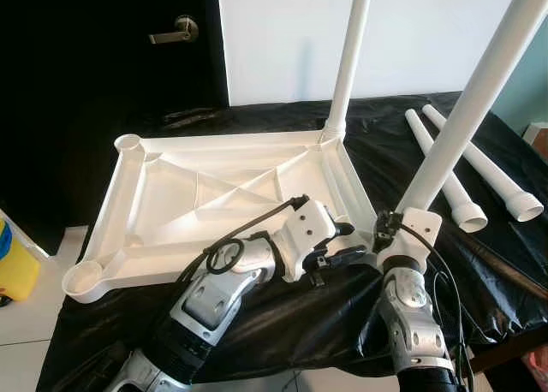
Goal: Building children table
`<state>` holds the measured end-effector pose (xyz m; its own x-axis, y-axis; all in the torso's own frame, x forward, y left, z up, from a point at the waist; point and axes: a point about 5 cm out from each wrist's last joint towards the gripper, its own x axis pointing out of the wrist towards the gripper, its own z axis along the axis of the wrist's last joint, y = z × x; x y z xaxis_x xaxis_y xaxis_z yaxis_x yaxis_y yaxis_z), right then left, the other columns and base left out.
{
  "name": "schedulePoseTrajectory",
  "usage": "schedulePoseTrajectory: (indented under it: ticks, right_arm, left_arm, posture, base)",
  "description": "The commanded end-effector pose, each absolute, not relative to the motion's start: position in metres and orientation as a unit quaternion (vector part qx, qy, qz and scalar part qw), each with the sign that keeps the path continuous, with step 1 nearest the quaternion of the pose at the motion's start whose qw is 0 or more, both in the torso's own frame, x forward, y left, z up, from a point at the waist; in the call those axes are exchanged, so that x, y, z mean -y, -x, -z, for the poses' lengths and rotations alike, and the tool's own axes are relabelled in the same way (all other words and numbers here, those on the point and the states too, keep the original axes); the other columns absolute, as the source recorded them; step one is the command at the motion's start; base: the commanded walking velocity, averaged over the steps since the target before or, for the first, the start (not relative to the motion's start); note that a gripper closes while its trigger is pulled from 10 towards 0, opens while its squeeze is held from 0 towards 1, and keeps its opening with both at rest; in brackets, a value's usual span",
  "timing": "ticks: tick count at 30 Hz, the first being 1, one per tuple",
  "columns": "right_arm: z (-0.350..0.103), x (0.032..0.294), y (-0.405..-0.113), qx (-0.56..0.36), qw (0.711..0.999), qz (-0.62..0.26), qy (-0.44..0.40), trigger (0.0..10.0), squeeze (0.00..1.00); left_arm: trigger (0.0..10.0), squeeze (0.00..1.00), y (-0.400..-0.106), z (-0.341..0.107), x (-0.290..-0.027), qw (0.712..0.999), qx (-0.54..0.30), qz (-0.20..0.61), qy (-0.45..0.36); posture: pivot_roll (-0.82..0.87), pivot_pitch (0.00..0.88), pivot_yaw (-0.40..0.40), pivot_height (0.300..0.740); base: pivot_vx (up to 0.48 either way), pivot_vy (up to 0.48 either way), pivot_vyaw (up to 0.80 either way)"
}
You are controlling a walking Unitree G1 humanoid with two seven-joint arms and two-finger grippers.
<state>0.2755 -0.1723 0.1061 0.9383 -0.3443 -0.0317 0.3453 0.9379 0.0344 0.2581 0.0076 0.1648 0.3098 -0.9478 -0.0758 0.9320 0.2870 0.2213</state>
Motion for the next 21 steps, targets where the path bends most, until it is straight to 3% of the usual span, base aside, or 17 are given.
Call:
schedulePoseTrajectory:
  ticks: [1, 2, 3, 4, 13, 20, 21]
  right_arm:
    - [-0.091, 0.181, -0.270, -0.055, 0.977, 0.205, -0.016, 10.0, 0.00]
    - [-0.092, 0.182, -0.270, -0.054, 0.977, 0.207, -0.015, 10.0, 0.00]
    - [-0.093, 0.183, -0.270, -0.051, 0.977, 0.207, -0.013, 10.0, 0.88]
    - [-0.093, 0.183, -0.270, -0.050, 0.977, 0.208, -0.011, 10.0, 1.00]
    - [-0.097, 0.187, -0.271, -0.035, 0.983, 0.182, -0.009, 10.0, 1.00]
    - [-0.103, 0.185, -0.269, -0.004, 0.996, 0.089, -0.022, 10.0, 1.00]
    - [-0.105, 0.186, -0.268, 0.004, 0.998, 0.063, -0.018, 10.0, 0.00]
  left_arm:
    - [10.0, 0.00, -0.256, -0.164, -0.006, 0.793, 0.031, 0.598, -0.115]
    - [10.0, 0.00, -0.256, -0.164, -0.006, 0.793, 0.031, 0.598, -0.115]
    - [10.0, 0.00, -0.256, -0.164, -0.006, 0.793, 0.031, 0.598, -0.115]
    - [10.0, 0.00, -0.256, -0.164, -0.006, 0.793, 0.031, 0.598, -0.115]
    - [10.0, 0.00, -0.256, -0.163, -0.007, 0.793, 0.031, 0.598, -0.116]
    - [10.0, 0.00, -0.256, -0.163, -0.006, 0.791, 0.032, 0.600, -0.118]
    - [10.0, 0.00, -0.256, -0.163, -0.006, 0.790, 0.032, 0.601, -0.118]
  posture:
    - [-0.05, 0.000, -0.016, 0.740]
    - [-0.05, 0.000, -0.016, 0.740]
    - [-0.05, 0.000, -0.016, 0.740]
    - [-0.05, 0.000, -0.016, 0.740]
    - [-0.05, 0.000, -0.018, 0.740]
    - [-0.05, 0.000, -0.015, 0.740]
    - [-0.06, 0.000, -0.010, 0.740]
  base:
    - [0.000, 0.000, 0.00]
    - [0.000, 0.000, 0.00]
    - [0.000, 0.000, 0.00]
    - [0.000, 0.000, 0.00]
    - [0.000, 0.000, 0.00]
    - [0.000, 0.000, 0.00]
    - [0.000, 0.000, 0.00]
